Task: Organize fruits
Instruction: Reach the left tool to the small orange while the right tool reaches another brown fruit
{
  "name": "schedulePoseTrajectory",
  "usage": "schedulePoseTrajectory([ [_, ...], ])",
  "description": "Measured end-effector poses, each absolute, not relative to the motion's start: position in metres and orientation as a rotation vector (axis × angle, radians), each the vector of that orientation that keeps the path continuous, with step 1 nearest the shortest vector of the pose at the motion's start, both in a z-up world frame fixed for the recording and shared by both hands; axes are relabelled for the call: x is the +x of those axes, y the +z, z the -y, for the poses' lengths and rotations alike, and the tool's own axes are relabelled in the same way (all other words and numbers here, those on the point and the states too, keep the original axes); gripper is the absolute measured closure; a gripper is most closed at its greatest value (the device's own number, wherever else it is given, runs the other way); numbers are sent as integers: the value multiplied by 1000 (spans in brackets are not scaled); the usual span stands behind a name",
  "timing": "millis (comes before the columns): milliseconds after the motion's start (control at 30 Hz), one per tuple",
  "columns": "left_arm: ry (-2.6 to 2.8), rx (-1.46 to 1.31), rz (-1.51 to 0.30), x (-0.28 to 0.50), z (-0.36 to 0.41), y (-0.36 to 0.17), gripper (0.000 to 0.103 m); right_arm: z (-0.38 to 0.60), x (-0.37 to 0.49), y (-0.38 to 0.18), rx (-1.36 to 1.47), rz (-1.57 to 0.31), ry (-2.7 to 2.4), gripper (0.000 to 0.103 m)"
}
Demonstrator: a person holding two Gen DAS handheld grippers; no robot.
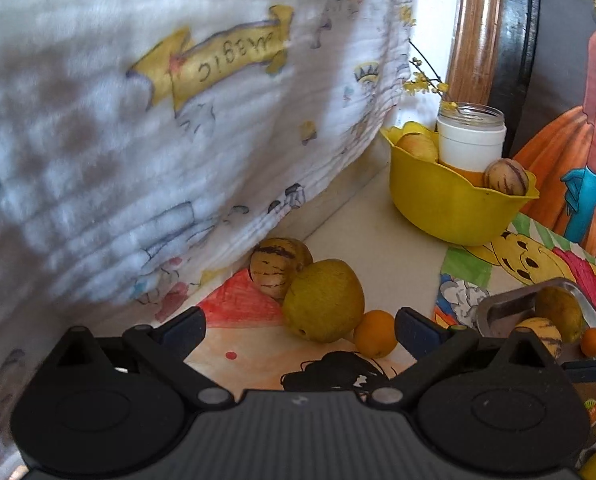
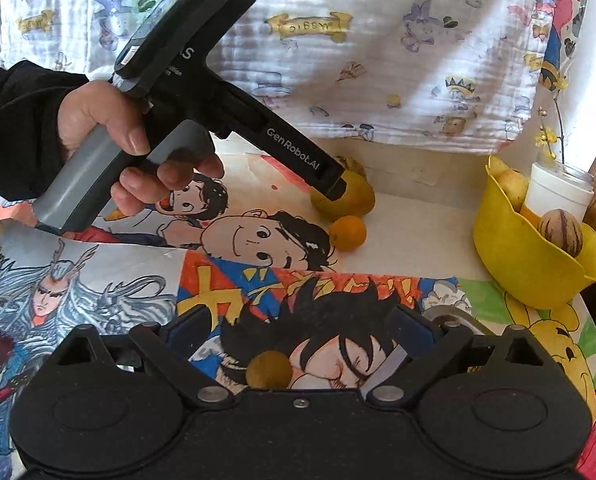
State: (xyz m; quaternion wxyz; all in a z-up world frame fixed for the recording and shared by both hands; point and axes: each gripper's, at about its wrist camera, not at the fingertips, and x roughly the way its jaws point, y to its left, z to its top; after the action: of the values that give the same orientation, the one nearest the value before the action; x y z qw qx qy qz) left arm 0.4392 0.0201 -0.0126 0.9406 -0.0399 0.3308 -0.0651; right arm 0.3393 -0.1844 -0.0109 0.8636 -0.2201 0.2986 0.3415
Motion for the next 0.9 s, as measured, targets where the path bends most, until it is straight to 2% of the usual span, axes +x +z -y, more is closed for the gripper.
schedulePoseTrajectory([
  [133, -134, -107, -682, 445, -22, -14, 0, 186, 344, -14, -431, -666, 734, 10],
  [367, -151, -133, -696, 456, -19, -18, 1, 184, 340, -17, -439, -700, 765, 22],
  [700, -146, -188, -732, 469, -15, -30, 12, 183, 338, -26, -436, -730, 760, 43],
  [900, -151, -222, -741, 473, -16, -34, 15, 182, 338, -29, -435, -737, 765, 47],
])
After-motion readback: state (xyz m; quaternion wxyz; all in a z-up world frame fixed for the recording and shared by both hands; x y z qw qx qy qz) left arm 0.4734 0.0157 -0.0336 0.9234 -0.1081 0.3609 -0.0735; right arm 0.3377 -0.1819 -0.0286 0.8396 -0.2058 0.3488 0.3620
